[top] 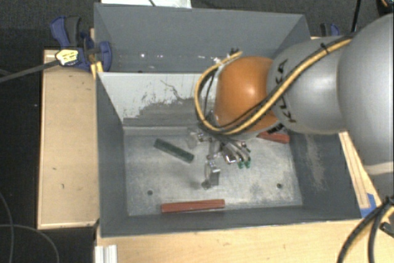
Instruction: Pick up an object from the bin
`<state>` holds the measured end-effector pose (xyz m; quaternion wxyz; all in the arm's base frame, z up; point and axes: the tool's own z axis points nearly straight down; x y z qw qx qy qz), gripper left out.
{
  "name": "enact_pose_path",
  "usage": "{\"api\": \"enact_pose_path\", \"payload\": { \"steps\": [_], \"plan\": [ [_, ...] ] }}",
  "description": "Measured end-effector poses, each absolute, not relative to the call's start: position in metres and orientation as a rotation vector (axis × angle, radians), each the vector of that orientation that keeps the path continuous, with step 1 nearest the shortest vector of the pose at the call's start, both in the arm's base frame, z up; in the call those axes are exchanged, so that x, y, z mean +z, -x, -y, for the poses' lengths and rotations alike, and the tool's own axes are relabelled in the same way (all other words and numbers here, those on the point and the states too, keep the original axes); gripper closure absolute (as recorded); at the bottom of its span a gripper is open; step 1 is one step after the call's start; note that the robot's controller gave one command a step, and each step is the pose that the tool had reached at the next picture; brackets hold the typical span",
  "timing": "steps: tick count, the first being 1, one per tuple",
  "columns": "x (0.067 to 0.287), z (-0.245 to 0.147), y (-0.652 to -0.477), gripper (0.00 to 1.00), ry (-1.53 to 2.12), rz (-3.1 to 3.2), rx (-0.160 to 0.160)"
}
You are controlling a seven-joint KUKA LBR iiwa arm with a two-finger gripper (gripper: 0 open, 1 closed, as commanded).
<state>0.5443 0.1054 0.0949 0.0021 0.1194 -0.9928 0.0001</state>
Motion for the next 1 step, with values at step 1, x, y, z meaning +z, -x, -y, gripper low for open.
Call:
{"api": "enact_pose_path", "payload": {
  "steps": [1],
  "plan": [
    [0.0701,-0.1587,-0.5778,0.00,-0.566,3.095,-0.003]
  ]
}}
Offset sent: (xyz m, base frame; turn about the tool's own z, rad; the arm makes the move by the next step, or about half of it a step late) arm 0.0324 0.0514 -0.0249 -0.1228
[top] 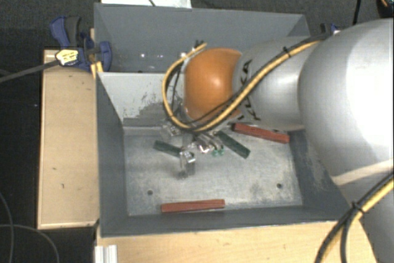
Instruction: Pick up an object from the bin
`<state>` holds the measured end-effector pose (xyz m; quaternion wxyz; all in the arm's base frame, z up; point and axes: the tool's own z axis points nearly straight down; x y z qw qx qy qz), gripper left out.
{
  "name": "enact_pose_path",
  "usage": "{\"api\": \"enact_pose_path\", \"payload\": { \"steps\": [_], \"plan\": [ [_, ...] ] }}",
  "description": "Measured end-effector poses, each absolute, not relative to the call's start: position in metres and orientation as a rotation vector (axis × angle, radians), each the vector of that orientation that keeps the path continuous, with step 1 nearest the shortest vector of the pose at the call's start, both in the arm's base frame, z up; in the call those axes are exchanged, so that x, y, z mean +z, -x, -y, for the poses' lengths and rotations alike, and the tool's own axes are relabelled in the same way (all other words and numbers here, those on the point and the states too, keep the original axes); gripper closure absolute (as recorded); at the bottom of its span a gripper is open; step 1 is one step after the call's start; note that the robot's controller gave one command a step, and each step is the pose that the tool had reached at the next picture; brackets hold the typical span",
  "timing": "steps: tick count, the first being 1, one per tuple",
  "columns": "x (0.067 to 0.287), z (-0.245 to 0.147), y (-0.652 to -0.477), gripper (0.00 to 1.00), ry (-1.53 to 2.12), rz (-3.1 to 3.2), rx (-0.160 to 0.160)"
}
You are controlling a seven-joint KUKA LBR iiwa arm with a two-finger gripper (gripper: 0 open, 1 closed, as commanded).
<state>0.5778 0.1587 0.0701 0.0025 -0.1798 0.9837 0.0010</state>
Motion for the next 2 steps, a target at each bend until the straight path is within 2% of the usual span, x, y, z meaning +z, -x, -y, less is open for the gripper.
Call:
{"api": "enact_pose_path", "payload": {
  "steps": [1,2],
  "plan": [
    [0.071,-0.157,-0.578,1.00,0.552,-3.088,0.003],
    [0.207,-0.237,-0.577,1.00,0.756,-3.036,0.006]
  ]
}}
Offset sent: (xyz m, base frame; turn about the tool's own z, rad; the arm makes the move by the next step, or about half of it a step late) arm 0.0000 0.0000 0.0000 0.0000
